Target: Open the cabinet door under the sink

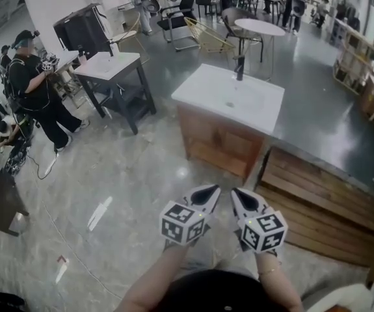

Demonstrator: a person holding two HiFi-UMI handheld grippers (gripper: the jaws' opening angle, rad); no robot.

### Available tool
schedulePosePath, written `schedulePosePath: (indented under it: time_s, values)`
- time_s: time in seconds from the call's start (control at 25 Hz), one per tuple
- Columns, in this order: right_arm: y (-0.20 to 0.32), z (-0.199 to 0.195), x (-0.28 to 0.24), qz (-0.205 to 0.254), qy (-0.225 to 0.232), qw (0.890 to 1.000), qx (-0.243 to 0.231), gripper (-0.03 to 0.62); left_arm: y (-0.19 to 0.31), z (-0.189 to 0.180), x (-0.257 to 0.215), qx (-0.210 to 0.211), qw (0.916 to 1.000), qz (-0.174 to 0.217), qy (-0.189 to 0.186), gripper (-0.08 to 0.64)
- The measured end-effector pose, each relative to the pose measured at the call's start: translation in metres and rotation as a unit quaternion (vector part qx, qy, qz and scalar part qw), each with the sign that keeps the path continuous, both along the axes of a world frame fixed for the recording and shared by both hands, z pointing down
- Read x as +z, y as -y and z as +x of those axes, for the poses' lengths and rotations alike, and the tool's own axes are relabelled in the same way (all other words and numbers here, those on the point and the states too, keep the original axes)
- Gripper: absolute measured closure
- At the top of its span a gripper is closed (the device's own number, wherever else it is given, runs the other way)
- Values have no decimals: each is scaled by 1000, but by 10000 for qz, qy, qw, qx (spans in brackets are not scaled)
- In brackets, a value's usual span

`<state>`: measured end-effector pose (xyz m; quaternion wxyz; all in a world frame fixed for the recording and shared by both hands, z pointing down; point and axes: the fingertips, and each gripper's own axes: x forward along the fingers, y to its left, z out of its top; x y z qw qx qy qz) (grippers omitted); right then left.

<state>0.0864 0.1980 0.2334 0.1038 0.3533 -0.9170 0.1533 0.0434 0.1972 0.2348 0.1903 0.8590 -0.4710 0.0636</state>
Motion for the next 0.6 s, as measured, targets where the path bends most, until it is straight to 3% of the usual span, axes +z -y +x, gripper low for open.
schedulePosePath:
  time_s: [0.6]
  values:
    - [43,3,18,-88,-141,9999,4,584,50,-6,19,-66,9998,-180,-4,551]
